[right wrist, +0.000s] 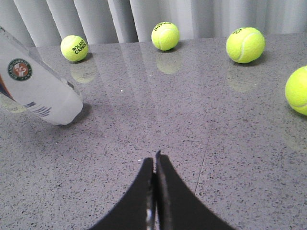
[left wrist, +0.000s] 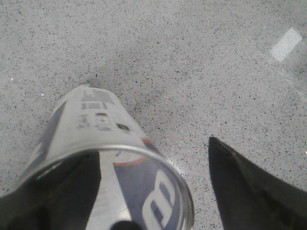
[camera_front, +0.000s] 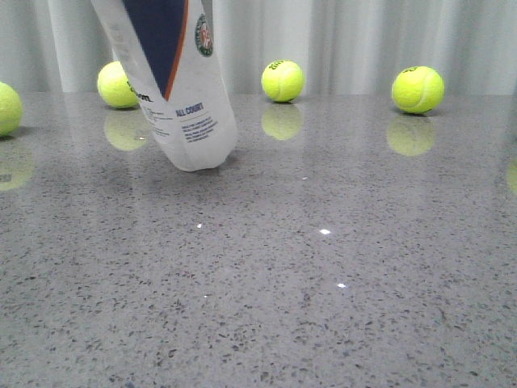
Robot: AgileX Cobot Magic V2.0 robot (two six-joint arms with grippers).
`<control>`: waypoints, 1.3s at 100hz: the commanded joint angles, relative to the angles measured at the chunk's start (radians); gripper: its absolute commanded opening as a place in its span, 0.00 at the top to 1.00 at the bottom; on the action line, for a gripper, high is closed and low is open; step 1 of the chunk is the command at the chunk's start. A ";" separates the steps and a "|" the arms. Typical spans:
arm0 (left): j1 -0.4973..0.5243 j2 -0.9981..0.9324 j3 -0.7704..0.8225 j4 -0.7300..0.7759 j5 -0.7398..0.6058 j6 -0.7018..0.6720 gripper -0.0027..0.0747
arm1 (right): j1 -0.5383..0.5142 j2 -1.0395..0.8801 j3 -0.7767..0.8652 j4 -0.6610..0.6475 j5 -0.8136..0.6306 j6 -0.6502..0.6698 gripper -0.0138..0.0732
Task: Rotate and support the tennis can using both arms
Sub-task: 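Lower the can onto its base and stand it upright, then release the can and raise the left gripper away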
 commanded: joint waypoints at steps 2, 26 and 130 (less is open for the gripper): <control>-0.010 -0.034 -0.031 -0.037 -0.083 0.000 0.33 | -0.008 0.008 -0.026 0.009 -0.065 -0.008 0.90; -0.006 -0.022 -0.033 -0.037 -0.226 0.000 0.33 | -0.008 0.008 -0.026 0.009 -0.065 -0.008 0.90; 0.011 0.026 -0.033 -0.038 -0.440 0.000 0.33 | -0.008 0.008 -0.026 0.009 -0.065 -0.008 0.90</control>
